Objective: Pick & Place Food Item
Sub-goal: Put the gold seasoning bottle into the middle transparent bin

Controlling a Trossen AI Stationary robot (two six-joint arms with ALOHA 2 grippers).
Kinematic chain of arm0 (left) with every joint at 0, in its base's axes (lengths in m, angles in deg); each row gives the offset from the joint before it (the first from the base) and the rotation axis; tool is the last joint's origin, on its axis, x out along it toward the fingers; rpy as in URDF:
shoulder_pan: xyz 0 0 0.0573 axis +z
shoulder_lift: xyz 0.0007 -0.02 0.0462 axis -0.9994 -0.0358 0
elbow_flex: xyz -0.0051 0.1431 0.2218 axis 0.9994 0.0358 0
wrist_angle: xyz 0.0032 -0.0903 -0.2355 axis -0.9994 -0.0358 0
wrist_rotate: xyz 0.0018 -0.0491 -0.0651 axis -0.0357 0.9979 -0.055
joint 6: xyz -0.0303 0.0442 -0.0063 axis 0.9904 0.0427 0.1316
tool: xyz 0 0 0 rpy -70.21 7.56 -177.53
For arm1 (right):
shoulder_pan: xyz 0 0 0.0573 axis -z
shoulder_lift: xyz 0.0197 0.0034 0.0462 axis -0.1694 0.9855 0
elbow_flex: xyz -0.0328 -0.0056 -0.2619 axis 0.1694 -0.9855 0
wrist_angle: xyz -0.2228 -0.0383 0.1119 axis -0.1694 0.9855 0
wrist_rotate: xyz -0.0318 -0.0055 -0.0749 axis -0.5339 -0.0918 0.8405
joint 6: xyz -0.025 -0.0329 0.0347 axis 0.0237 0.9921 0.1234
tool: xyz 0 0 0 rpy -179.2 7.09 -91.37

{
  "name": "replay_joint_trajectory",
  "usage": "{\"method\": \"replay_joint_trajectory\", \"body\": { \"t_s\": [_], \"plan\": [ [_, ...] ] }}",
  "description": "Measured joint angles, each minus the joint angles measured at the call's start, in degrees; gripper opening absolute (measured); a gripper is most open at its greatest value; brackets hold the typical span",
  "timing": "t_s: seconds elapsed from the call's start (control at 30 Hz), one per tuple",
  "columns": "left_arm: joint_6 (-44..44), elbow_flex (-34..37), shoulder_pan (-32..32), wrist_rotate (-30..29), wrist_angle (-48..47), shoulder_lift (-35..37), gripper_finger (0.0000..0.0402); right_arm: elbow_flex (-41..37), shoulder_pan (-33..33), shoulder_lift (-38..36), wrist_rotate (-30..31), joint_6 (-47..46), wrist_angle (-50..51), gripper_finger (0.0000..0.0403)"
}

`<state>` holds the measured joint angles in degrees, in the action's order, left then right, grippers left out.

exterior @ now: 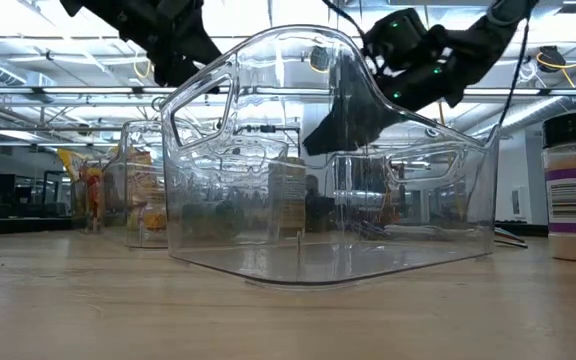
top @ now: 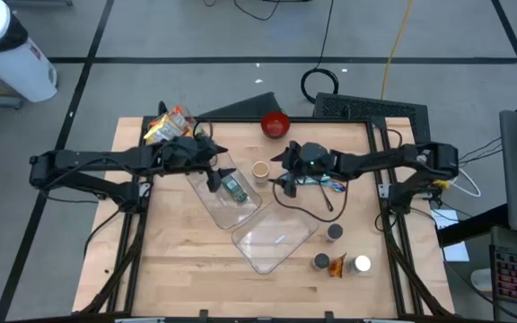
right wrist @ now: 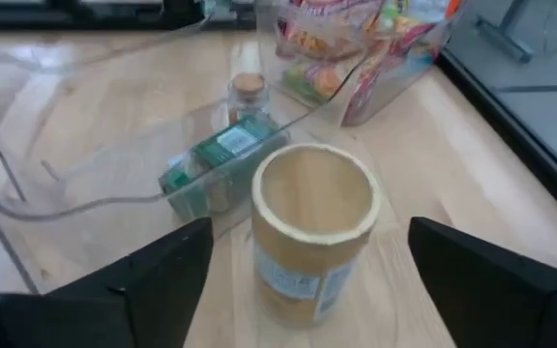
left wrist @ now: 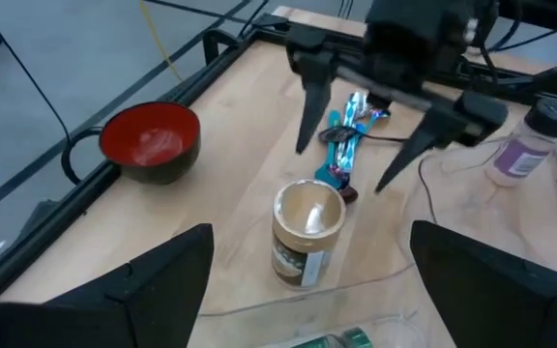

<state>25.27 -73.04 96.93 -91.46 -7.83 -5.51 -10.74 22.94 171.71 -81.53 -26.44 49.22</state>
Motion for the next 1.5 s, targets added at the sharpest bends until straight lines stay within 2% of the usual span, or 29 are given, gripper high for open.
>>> {"method": "replay_joint_trajectory", "body": {
  "t_s": [0.17, 0.43, 0.57, 0.73, 0.9, 1.2, 1.5],
  "plan": [
    [0.0, 0.0, 0.0, 0.0, 0.1, 0.0, 0.0362, 3.0, 0.4, 4.0, -0.1, 1.7, 0.2, 0.0364],
    [0.0, 0.0, 0.0, 0.0, -0.2, 0.0, 0.0363, 3.8, 1.1, 9.2, -0.6, 0.2, -2.3, 0.0365],
    [0.0, 0.0, 0.0, 0.0, 0.0, 0.0, 0.0363, 3.8, 1.3, 10.7, -4.5, 0.1, -5.5, 0.0365],
    [0.0, 0.0, 0.0, 0.0, 0.1, 0.0, 0.0363, 3.8, 1.8, 12.0, -5.8, -0.1, -7.7, 0.0363],
    [0.1, 0.0, 0.0, 0.0, 0.1, 0.0, 0.0363, 3.7, 2.2, 12.2, -5.5, -0.6, -7.2, 0.0333],
    [0.2, 0.0, 0.0, 0.0, 0.1, 0.0, 0.0363, 3.7, 2.2, 11.9, -5.6, -0.5, -7.5, 0.0234],
    [0.6, 0.0, 0.0, 0.0, 0.1, 0.0, 0.0363, 3.6, 2.2, 11.0, -5.6, 0.3, -6.8, 0.0228]
  ]
}}
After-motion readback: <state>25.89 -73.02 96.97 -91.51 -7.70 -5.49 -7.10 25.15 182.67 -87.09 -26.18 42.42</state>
